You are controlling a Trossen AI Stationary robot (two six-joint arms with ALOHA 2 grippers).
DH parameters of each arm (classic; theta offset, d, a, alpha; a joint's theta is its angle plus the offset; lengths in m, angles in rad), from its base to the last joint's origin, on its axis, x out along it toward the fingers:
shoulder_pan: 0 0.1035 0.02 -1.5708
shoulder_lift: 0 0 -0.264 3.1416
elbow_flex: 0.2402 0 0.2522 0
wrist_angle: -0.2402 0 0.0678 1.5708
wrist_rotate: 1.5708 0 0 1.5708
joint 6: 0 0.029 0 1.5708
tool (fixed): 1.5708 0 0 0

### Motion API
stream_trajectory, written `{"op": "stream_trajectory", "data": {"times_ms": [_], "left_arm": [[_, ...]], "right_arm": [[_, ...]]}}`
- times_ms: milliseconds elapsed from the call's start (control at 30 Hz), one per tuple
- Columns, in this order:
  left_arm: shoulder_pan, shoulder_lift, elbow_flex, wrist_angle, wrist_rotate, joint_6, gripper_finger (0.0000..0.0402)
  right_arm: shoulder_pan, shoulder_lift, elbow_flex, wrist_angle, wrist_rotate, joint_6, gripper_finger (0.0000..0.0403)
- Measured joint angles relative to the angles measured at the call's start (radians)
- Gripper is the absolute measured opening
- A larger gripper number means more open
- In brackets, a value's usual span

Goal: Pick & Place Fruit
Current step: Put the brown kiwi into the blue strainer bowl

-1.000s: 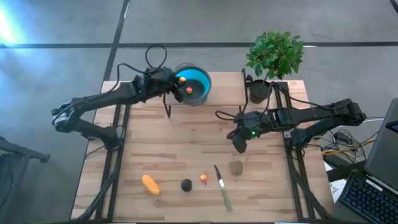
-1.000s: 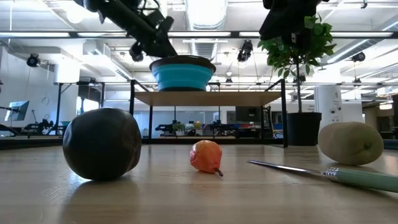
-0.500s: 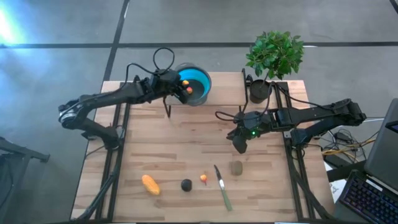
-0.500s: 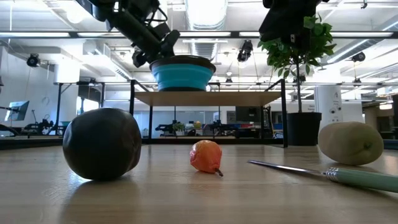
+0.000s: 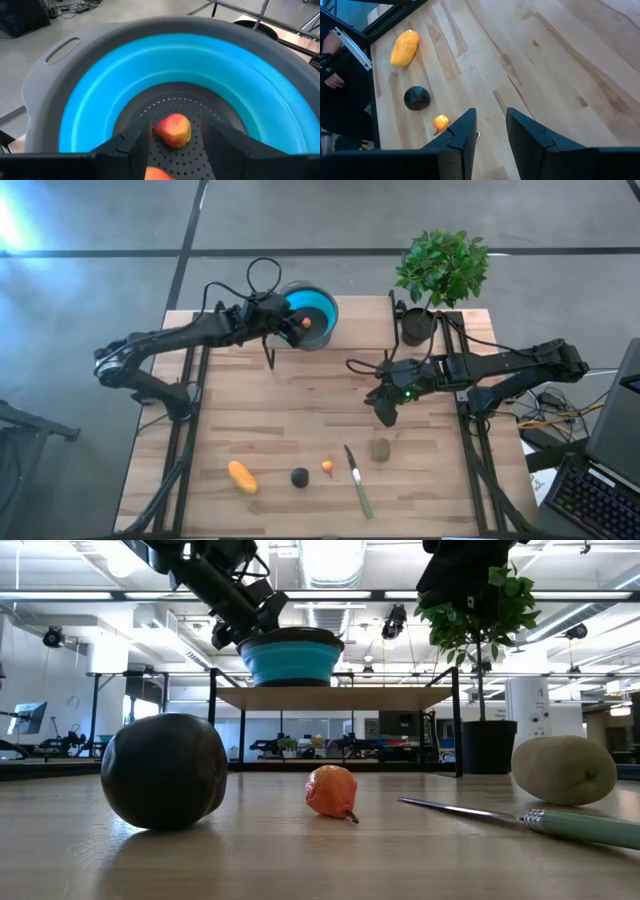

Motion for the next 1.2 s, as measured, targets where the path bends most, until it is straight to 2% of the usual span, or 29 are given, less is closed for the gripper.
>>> {"op": "stream_trajectory", "data": {"times_ms": [133,500,733,867,1200], "left_arm": [[0.000,0.000,0.002,-0.001,0.000,0.000,0.0188],[0.000,0.000,0.088,-0.006,-0.001,0.018,0.0191],[-0.007,-0.019,0.178,-0.158,0.031,0.074,0.0191],[-0.030,-0.052,0.204,-0.249,0.032,0.093,0.0191],[-0.096,-0.176,0.200,-0.259,0.001,0.080,0.0190]], "right_arm": [[0.000,0.000,0.000,0.000,0.000,-0.004,0.0101],[0.000,0.000,0.000,0.000,0.001,-0.005,0.0059],[0.004,0.000,0.000,0.000,-0.006,0.008,0.0040],[0.017,0.000,0.000,-0.001,-0.008,0.013,0.0034],[0.034,0.000,0.000,0.000,-0.007,0.033,0.0043]]}}
